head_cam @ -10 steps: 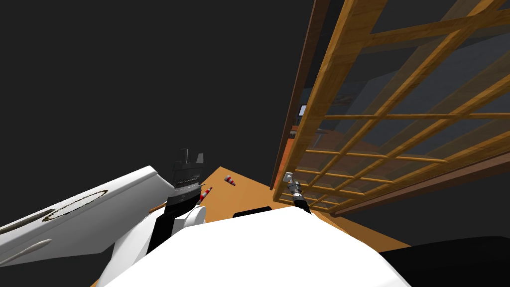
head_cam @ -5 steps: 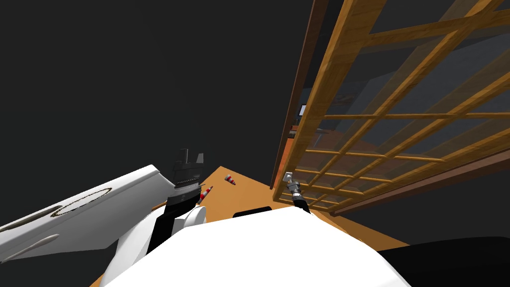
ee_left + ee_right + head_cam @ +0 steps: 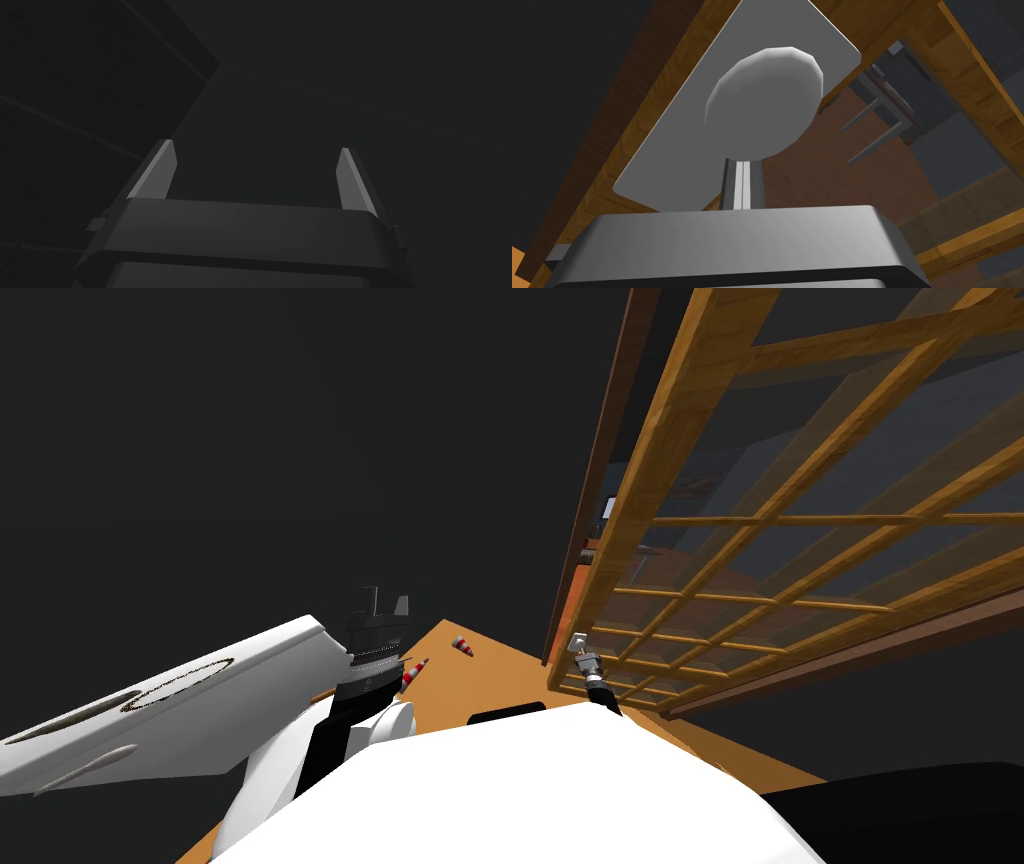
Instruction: Pull the door open
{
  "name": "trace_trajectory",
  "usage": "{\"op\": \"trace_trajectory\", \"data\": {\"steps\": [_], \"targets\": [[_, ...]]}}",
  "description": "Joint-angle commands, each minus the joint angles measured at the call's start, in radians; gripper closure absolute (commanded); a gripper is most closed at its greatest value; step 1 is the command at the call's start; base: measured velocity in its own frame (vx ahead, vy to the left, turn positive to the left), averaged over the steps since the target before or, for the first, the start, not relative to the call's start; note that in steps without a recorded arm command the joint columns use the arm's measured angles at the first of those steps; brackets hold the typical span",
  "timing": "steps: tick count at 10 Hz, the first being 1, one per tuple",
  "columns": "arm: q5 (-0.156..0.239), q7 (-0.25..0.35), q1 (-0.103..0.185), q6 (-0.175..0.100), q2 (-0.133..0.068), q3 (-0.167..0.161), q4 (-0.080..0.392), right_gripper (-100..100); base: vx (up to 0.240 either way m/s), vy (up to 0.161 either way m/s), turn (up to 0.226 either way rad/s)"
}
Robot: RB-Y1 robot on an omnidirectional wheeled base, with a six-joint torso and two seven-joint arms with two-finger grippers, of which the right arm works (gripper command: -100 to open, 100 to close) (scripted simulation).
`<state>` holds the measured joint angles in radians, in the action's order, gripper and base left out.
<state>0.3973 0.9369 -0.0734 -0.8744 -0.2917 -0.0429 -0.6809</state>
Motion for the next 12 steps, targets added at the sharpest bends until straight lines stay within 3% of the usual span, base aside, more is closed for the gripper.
{"op": "trace_trajectory", "data": {"steps": [1,4,12], "targets": [[0.014,0.038,0.004,-0.008,0.007,-0.009,-0.008,-100,-0.092,-0.012,-0.009],[0.033,0.084,0.000,-0.003,0.016,-0.020,-0.028,-100,-0.092,0.004,0.012],[0.129,0.312,-0.021,0.020,0.061,-0.072,-0.127,-100,-0.090,0.000,0.005]]}}
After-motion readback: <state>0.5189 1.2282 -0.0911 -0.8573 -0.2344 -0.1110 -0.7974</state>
